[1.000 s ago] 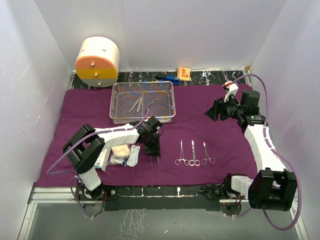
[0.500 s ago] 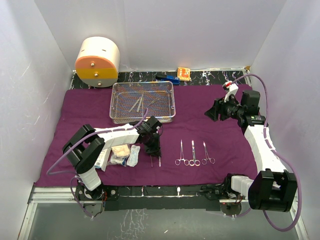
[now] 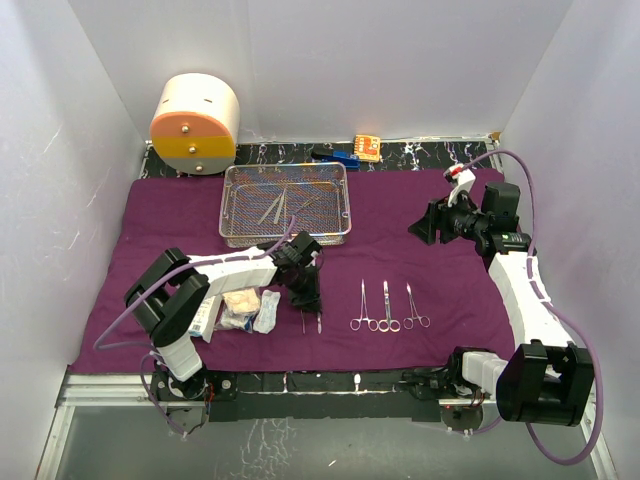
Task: Open and lay out the surgical kit
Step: Place the medical item in the surgical kit.
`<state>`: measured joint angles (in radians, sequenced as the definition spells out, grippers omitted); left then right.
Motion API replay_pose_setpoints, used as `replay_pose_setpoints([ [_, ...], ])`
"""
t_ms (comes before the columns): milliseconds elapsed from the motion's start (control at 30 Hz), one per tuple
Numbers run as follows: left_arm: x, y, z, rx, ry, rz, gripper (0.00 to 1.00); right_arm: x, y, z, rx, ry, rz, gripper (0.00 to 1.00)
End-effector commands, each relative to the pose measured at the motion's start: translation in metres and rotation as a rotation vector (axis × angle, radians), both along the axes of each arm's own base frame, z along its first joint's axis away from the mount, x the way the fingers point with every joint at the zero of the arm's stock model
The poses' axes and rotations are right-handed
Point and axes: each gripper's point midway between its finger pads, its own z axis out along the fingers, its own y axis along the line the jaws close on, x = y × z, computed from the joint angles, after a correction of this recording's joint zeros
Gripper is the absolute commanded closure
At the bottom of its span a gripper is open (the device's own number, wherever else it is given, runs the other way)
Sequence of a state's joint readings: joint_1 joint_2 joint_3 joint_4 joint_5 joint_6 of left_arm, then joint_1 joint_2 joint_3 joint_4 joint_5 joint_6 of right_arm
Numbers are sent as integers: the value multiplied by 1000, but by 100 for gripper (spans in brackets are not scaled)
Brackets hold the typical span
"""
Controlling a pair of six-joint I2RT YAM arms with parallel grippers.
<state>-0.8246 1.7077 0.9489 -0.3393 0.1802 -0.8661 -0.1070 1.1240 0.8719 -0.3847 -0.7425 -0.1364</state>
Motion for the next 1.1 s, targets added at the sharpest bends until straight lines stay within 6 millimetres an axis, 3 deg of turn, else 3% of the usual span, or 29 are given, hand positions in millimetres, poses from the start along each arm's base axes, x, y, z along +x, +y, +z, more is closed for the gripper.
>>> replay_pose_setpoints([
  [0, 8, 17, -4, 57, -42, -17, 79, 2, 4, 17, -4, -78, 48, 49],
  [500, 45, 9, 21, 24, -224, -99, 71, 3, 11, 9, 6, -34, 99, 50],
  [800, 61, -1, 27, 5, -283, -139, 80, 4, 15, 4, 12, -16, 114, 50],
  [1067, 58, -1, 22, 3, -273, -146, 81, 2, 17, 1, 11, -14, 121, 51],
])
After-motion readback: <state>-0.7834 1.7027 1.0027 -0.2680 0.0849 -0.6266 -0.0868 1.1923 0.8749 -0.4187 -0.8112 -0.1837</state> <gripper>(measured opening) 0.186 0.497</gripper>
